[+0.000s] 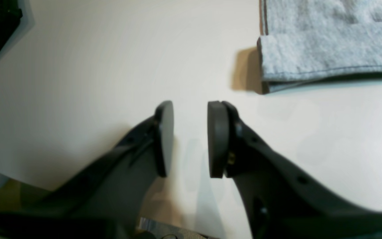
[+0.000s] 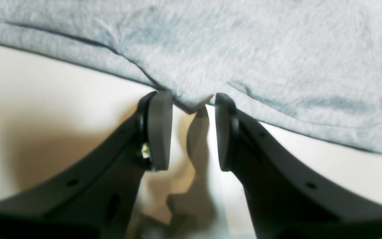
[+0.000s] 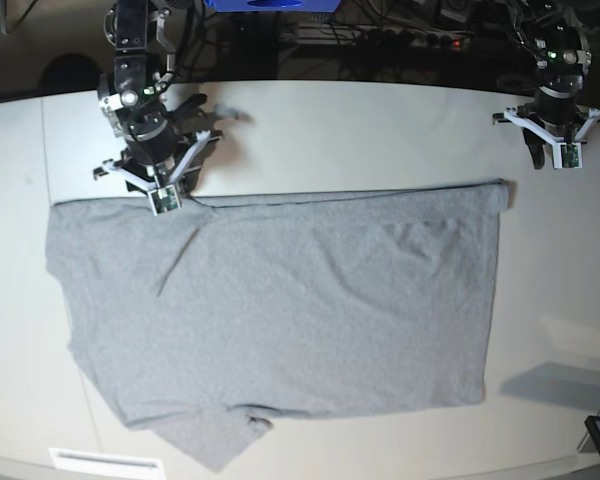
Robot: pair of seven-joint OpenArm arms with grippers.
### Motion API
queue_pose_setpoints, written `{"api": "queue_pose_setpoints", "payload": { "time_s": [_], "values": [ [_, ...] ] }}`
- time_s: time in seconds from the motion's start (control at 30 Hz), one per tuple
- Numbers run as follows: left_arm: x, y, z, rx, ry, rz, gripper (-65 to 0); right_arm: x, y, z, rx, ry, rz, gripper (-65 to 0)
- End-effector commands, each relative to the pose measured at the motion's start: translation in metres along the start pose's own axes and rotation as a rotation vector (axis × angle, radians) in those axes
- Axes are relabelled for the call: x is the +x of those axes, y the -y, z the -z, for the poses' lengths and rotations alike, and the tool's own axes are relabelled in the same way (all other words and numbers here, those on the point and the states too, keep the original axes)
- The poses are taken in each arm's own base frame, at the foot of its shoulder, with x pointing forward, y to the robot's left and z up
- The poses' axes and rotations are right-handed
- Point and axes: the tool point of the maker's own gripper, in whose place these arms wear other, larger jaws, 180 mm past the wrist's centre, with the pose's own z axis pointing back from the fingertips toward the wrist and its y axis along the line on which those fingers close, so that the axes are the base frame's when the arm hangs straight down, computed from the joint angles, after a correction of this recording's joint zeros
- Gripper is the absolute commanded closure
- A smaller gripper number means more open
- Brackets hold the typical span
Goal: Fold the T-shirt properly
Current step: 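Raise the left gripper away and move the right gripper to the shoulder corner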
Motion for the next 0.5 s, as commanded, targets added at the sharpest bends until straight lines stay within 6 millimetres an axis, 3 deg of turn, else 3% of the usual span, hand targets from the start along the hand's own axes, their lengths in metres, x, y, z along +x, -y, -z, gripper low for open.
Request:
{"api": "queue_pose_setpoints", "payload": {
  "time_s": [0.0,0.17,0.47],
  "values": [
    [0.012,-0.007,-0.002,0.014,0.041,0.011,-17.3,0.014,0.001,-0.002,0.001,0.050,0.020,-18.7],
    [0.012,-0.007,-0.002,0.014,0.041,0.011,-17.3,0.010,0.000,0.006,0.013,0.033,0.034,0.0],
    [0.011,-0.007,-0.002,0.013,0.038,0.012,-17.3,0.013,0.000,0.010,0.014,0.037,0.033,0.0]
  ]
}}
